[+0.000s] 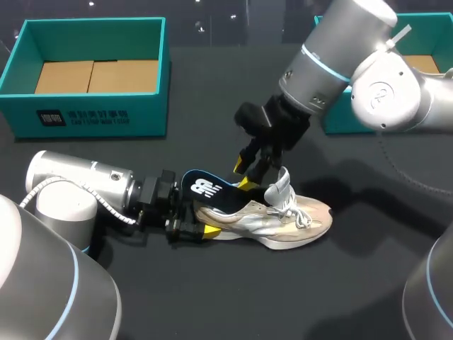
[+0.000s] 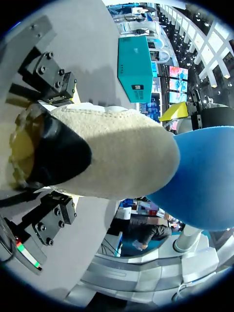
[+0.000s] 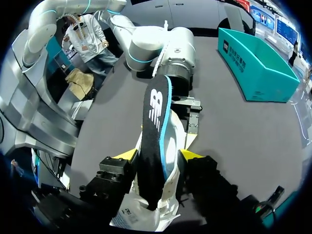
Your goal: Take the shoe out of the shoebox, open the shoe tongue, remove and reinsert the insole, then place the shoe into the shoebox
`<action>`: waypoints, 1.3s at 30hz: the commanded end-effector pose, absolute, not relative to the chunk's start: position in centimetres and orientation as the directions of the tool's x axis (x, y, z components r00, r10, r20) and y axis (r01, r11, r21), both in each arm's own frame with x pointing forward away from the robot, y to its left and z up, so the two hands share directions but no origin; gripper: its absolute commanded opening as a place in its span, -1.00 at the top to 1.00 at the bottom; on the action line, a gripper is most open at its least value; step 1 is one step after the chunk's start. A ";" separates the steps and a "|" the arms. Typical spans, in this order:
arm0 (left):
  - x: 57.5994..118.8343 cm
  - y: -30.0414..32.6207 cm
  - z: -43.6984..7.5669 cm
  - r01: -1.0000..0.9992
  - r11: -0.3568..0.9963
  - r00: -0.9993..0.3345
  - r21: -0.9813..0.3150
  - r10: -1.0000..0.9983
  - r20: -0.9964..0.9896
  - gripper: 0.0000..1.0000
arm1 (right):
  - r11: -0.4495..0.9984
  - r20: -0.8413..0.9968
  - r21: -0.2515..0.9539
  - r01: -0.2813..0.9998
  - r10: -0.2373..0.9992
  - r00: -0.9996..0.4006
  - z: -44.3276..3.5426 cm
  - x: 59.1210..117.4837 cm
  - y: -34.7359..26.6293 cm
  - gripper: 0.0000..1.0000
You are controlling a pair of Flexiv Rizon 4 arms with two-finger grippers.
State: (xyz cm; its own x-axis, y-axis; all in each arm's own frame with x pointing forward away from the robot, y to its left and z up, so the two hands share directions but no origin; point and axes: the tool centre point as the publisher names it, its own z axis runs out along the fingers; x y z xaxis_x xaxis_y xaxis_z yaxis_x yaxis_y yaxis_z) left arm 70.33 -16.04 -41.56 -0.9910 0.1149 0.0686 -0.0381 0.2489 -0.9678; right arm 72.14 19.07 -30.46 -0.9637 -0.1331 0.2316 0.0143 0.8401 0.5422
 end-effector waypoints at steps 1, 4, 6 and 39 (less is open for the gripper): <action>70.3 -16.2 -41.8 -0.038 0.249 -0.991 -0.968 0.115 0.068 1.00 | 0.840 0.267 0.542 0.026 -0.143 -0.953 -31.0 72.8 19.4 -0.15; 70.3 -16.2 -41.8 -0.038 0.249 -0.991 -0.968 0.115 0.068 1.00 | 0.837 0.302 0.546 0.043 -0.148 -0.942 -31.3 73.0 19.4 -0.26; 70.3 -16.2 -41.8 -0.038 0.249 -0.991 -0.968 0.115 0.068 1.00 | 0.838 0.330 0.543 0.055 -0.153 -0.931 -31.5 73.2 19.5 -0.23; 70.3 -16.2 -41.8 -0.038 0.249 -0.991 -0.968 0.115 0.068 1.00 | 0.818 0.476 0.568 0.095 -0.232 -0.848 -32.6 70.9 22.3 0.11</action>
